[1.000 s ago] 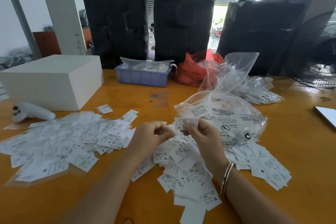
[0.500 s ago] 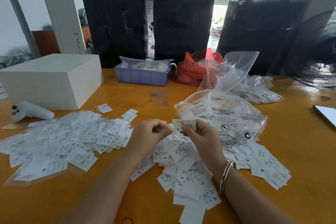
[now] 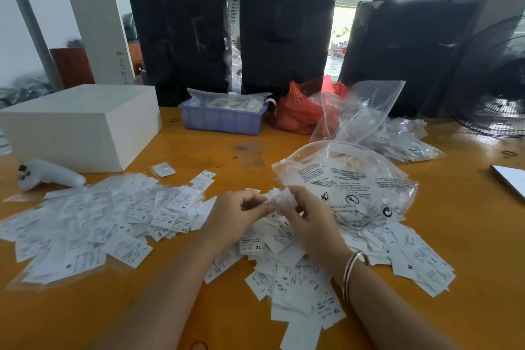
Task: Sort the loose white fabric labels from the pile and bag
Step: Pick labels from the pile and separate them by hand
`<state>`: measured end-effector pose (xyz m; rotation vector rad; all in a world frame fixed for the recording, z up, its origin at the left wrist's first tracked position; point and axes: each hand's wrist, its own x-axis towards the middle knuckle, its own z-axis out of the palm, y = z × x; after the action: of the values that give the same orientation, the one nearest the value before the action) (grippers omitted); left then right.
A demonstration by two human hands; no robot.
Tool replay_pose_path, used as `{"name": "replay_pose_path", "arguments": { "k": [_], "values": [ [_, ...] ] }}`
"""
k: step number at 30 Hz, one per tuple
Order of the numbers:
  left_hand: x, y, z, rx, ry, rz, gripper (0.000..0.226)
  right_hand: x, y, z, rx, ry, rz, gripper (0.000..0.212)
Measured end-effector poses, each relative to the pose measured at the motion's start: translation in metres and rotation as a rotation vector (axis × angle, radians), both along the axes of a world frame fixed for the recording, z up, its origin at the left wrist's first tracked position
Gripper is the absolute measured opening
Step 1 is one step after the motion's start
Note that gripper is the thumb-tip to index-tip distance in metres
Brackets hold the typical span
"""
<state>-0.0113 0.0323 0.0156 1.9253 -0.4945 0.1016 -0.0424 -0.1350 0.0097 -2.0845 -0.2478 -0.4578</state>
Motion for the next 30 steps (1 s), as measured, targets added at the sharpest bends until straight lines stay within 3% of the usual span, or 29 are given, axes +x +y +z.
{"name": "replay_pose_path", "arguments": {
  "k": [4,6,11,14,16,21,24,27,30],
  "values": [
    [0.003,0.002,-0.002,-0.086,0.016,0.036,0.027,-0.003,-0.002,0.005,0.189,-0.071,-0.045,0.025],
    [0.001,0.001,-0.001,-0.067,0.014,0.035,0.030,-0.003,-0.001,0.004,0.133,-0.060,-0.022,0.026],
    [0.000,0.002,-0.001,-0.036,0.020,0.017,0.007,-0.004,0.006,0.003,0.032,0.024,0.063,0.021],
    [0.000,0.003,-0.001,-0.017,0.039,0.012,0.008,-0.003,0.002,0.004,0.044,0.177,0.127,0.022],
    [0.001,0.003,0.000,-0.014,0.037,0.038,0.010,-0.003,0.000,0.007,0.009,0.158,0.131,0.029],
    [0.011,0.024,0.006,0.007,-0.089,0.445,0.011,0.008,-0.018,0.030,0.161,-0.186,-0.116,0.028],
    [0.018,0.042,0.004,0.125,-0.167,0.691,0.012,0.033,-0.044,0.046,0.102,-0.313,-0.371,0.028],
    [0.022,0.053,-0.002,0.334,-0.192,0.846,0.028,0.062,-0.071,0.054,-0.013,-0.101,-0.528,0.032],
    [0.023,0.061,-0.010,0.524,-0.220,0.945,0.035,0.082,-0.090,0.048,-0.345,0.282,-0.540,0.034]
  ]
}}
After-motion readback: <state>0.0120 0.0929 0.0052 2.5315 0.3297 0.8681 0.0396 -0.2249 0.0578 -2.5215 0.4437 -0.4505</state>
